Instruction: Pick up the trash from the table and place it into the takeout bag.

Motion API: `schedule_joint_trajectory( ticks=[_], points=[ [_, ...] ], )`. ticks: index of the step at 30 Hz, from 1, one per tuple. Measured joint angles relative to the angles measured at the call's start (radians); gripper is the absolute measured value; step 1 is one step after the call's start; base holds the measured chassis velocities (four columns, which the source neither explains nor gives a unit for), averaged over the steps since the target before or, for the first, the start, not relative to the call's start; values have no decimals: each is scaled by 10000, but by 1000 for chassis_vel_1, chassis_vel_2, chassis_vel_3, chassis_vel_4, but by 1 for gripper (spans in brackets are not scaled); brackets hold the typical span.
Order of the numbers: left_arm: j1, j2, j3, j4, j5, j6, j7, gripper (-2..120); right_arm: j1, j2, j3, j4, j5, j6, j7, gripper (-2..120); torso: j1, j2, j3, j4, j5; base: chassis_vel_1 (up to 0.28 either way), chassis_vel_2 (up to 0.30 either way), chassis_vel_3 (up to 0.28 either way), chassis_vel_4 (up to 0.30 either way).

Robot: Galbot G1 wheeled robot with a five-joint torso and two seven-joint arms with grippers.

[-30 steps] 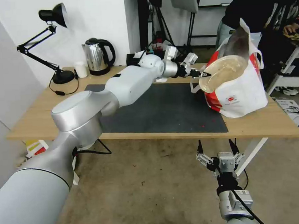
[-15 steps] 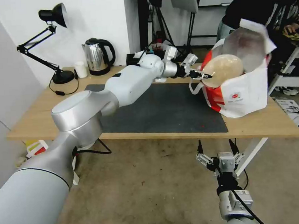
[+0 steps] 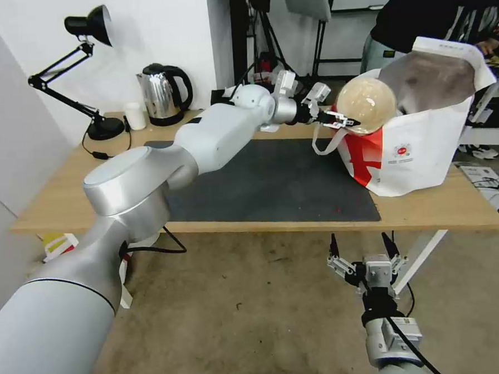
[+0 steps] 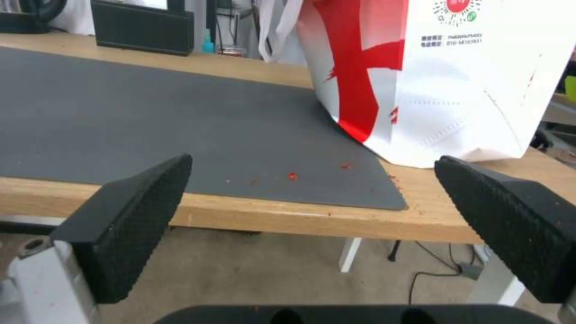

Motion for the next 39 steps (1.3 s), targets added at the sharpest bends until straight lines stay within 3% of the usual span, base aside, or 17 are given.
schedule_joint_trajectory(
  ticks=[10,17,25,39],
  points=[
    [-89,2,103,21,-70,-10,-154,100,0,0,0,0,0,0,0,100,0,0,1,1,0,0,0,0,0],
    [-226,2,80,-43,-401,-133,-737,100,0,0,0,0,0,0,0,100,1,0,0,1,0,0,0,0,0],
    [-492,-1,-205,-192,-841,-533,-1835,100,-1,0,0,0,1,0,0,100,2,0,1,0,0,0,0,0,0],
    [-576,7,-297,-317,-878,-521,-2022,100,0,0,0,0,0,0,0,100,2,0,1,1,0,0,0,0,0]
  ],
)
